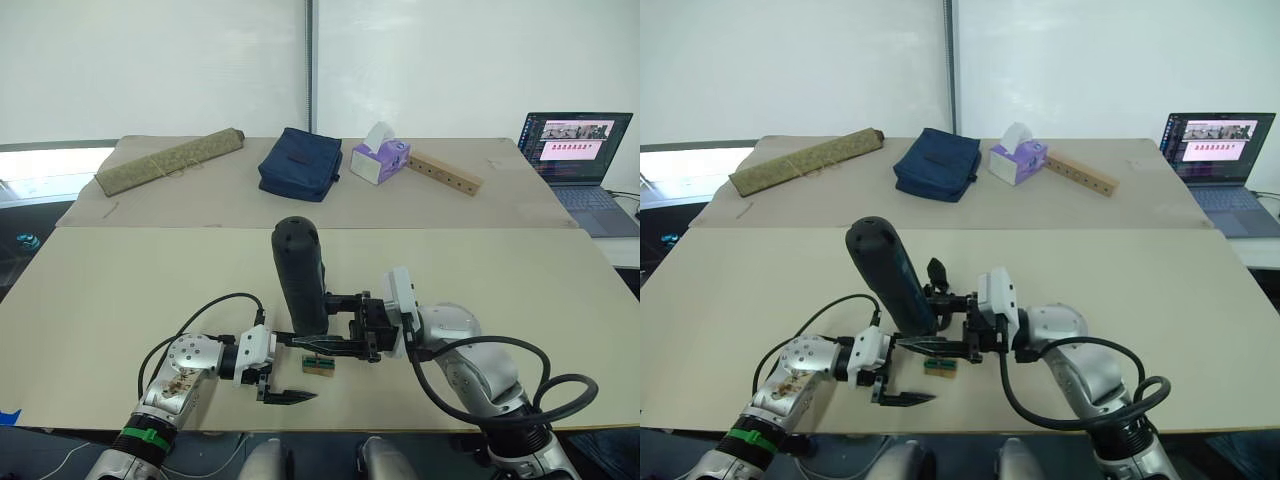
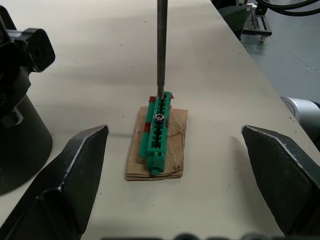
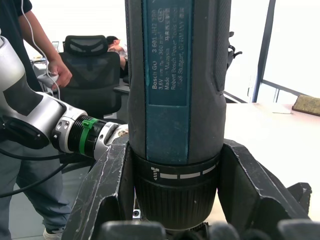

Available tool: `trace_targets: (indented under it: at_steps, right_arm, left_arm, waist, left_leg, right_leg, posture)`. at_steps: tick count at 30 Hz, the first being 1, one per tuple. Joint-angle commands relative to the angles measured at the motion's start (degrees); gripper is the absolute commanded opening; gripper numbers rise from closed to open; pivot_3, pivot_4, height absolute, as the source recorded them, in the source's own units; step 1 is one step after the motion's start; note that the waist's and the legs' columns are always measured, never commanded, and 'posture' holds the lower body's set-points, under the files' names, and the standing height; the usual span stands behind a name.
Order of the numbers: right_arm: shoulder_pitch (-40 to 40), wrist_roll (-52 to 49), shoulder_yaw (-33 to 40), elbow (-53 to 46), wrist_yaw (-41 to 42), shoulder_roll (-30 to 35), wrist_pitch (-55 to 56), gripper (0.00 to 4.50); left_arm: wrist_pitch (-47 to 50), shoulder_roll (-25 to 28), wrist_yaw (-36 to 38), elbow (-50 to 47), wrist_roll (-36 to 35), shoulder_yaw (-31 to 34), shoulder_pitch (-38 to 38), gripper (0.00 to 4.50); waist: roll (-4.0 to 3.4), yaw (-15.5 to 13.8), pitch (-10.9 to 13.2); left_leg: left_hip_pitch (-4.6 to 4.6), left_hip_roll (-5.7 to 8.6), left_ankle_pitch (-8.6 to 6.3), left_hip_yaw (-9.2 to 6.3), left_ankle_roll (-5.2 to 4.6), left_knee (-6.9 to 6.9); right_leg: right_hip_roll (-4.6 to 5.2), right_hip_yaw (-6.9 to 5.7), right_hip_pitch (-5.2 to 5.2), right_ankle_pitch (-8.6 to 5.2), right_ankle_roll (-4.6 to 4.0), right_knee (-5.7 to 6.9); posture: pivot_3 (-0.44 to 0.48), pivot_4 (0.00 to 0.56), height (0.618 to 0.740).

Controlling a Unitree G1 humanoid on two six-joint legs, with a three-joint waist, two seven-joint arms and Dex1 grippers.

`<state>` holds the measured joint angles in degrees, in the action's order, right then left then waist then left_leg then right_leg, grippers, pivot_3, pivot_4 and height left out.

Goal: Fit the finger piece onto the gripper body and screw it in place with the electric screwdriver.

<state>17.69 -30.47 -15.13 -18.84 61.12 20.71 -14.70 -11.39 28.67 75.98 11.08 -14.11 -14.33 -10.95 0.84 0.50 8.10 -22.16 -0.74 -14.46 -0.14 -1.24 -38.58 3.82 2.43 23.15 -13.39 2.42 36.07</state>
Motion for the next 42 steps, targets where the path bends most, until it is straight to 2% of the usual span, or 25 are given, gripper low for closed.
trace_targets:
  at_steps: [1, 42]
  right_arm:
    - [1.0, -0.6, 0.3, -1.5, 0.0, -0.8, 1.1, 1.90]
    - [-0.1, 1.5, 0.0, 0.2, 1.1, -1.9, 1.8, 1.90]
  left_arm:
    - [1.1, -0.2, -0.1, 3.7, 1.0, -1.1, 1.8, 4.49]
    - [2.0, 0.4, -0.1, 1.9, 0.3, -1.1, 2.0, 4.49]
  waist:
    - [0.00, 0.0, 0.0]
    - [0.00, 0.1, 0.0]
  left_leg:
    - [0.00, 0.00, 0.00, 0.00, 0.00, 0.00]
    - [0.00, -0.01, 0.00, 0.00, 0.00, 0.04]
  right_leg:
    - [0.00, 0.00, 0.00, 0.00, 0.00, 0.00]
    - [-0.01, 0.00, 0.02, -0.01, -0.01, -0.01]
  posture:
    - [0.000, 0.150, 0.740]
    - [0.000, 0.150, 0.740]
